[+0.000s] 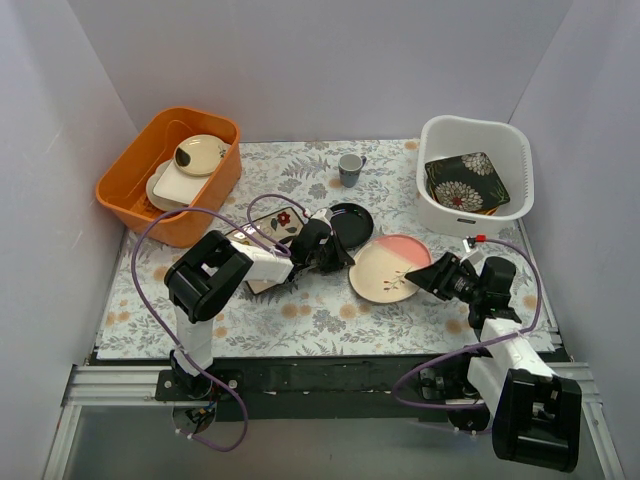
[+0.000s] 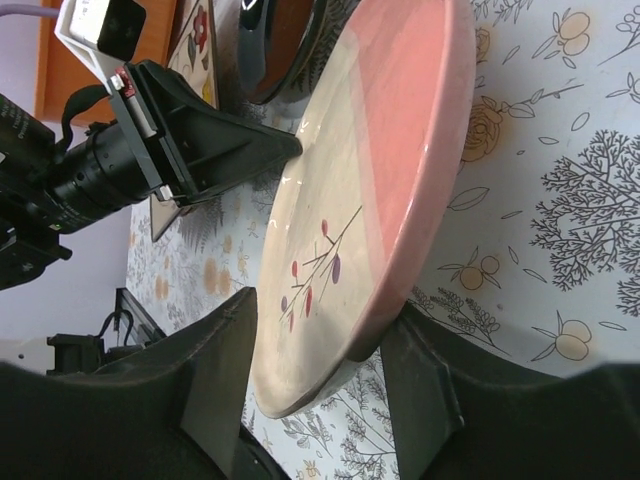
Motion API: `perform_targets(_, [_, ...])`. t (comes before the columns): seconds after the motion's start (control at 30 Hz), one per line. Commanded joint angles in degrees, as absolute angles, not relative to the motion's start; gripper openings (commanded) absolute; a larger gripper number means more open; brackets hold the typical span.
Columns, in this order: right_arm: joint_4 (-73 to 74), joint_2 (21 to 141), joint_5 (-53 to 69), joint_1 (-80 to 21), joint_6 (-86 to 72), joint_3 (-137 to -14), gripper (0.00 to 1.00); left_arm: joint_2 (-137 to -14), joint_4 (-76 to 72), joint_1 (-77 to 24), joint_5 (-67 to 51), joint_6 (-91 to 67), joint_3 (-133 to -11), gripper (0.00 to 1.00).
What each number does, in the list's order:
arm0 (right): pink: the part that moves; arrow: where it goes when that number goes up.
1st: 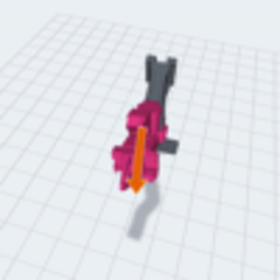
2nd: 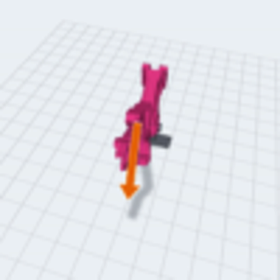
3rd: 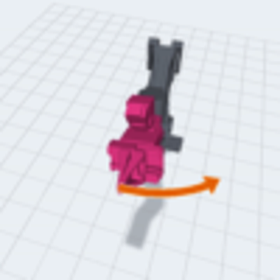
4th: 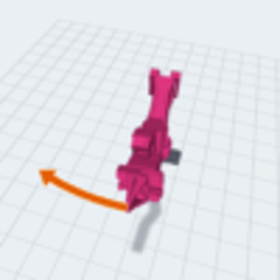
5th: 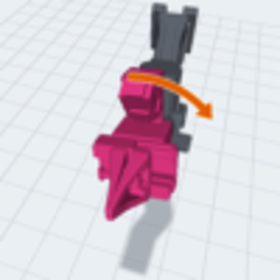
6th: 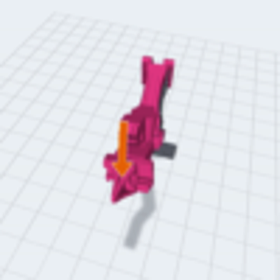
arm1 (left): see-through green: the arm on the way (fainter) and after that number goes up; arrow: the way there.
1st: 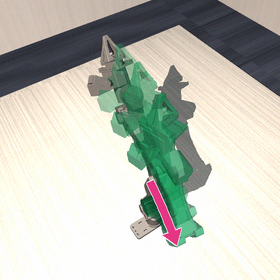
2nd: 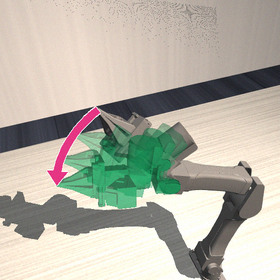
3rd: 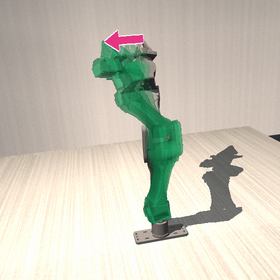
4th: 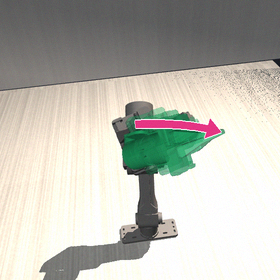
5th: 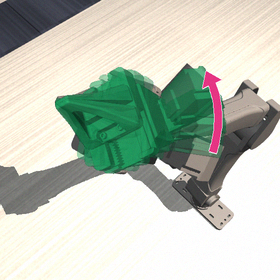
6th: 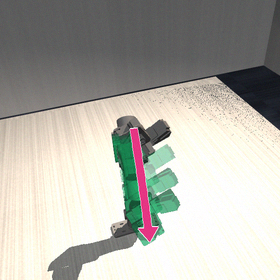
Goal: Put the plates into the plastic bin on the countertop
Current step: Place the plate in the plastic bin.
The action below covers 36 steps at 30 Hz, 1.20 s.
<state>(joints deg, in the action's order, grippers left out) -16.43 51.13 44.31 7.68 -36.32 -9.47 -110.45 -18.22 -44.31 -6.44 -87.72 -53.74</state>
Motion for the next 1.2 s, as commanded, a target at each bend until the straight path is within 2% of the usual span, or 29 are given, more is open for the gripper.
perform_targets(0.0, [-18.37, 53.26, 48.95, 7.29, -36.04, -10.72, 0.56, -111.01, -10.11, -46.84, -10.19, -86.66, -51.59, 0.0])
perform_targets(0.13, [-18.37, 57.38, 51.32, 7.29, -34.98, -11.51, 0.53, -110.13, -9.76, -46.84, -10.2, -86.22, -51.5, 0.0])
perform_targets(0.3, [-15.56, 59.15, 52.38, 7.29, -31.83, -13.62, 0.42, -109.6, -9.32, -46.93, -10.2, -86.75, -51.42, 0.0])
perform_targets(0.4, [-14.5, 58.98, 52.12, 7.21, -30.94, -14.41, 0.17, -109.42, -9.32, -47.02, -9.93, -86.84, -51.15, 0.0])
perform_targets(0.43, [-14.15, 59.06, 51.77, 7.21, -30.76, -14.59, 0.02, -109.16, -9.32, -47.02, -9.84, -86.92, -51.07, 0.0])
perform_targets(0.77, [-14.24, 59.59, 51.59, 7.21, -30.5, -14.33, 0.01, -108.72, -9.23, -47.37, -9.4, -86.92, -50.45, 0.0])
perform_targets(1.1, [-9.23, 54.33, 50.36, 7.21, -29.09, -14.06, 0.01, -108.28, -9.05, -47.72, -9.41, -84.64, -51.24, 0.0])
perform_targets(1.17, [-7.3, 53.35, 49.4, 7.29, -28.57, -14.33, 0.01, -108.28, -9.58, -47.72, -9.58, -84.2, -50.89, 0.07])
